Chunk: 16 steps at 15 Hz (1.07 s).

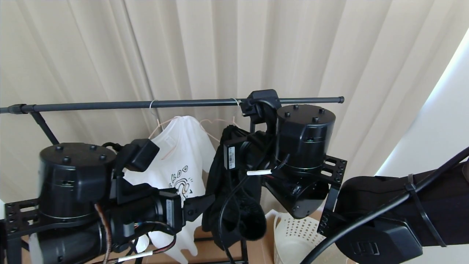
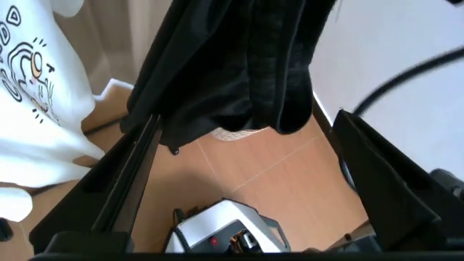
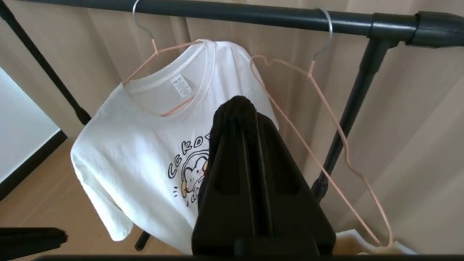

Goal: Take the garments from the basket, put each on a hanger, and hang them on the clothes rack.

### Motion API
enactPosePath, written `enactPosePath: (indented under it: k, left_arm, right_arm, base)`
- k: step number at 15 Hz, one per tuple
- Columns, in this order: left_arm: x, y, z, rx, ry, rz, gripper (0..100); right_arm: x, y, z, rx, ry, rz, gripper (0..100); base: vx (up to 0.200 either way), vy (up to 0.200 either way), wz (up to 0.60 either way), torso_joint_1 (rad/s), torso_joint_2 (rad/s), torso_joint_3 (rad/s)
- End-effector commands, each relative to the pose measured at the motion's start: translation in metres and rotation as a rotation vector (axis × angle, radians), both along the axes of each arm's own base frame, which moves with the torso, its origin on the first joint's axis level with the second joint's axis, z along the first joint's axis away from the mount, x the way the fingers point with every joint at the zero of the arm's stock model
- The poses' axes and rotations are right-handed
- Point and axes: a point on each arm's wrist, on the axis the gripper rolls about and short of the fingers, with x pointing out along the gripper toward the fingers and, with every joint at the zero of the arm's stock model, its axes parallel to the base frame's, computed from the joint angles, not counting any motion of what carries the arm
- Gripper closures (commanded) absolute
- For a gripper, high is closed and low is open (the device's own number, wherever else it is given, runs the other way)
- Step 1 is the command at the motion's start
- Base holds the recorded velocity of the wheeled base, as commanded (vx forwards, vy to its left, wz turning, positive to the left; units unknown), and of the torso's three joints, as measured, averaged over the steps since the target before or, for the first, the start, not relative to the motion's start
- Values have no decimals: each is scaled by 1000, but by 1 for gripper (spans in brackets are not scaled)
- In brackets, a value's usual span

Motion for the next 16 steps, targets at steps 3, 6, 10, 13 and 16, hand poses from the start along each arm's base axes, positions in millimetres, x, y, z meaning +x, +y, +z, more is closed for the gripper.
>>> enactPosePath:
  k: [3, 6, 10, 13, 16]
  left_arm:
    - [24, -32, -10, -29, 1, 75, 0]
    - [30, -36, -4, -62, -23, 103, 0]
    - [49, -45, -15, -13, -32, 243, 0]
    - [51, -43, -20, 12, -32, 273, 0]
    - [49, -28, -33, 63, -4, 327, 0]
  right_arm:
    - [-14, 1, 2, -6, -1, 16, 100]
    - [-22, 0, 2, -25, -4, 33, 100]
    - [-40, -4, 6, -43, -13, 71, 100]
    - [-42, -7, 11, -31, -21, 69, 100]
    - [-37, -24, 23, -29, -47, 33, 100]
  base:
    - [0, 0, 0, 0, 0, 0]
    - [0, 0, 0, 0, 0, 0]
    - [0, 0, 0, 0, 0, 0]
    - [0, 0, 0, 0, 0, 0]
    - [0, 0, 0, 0, 0, 0]
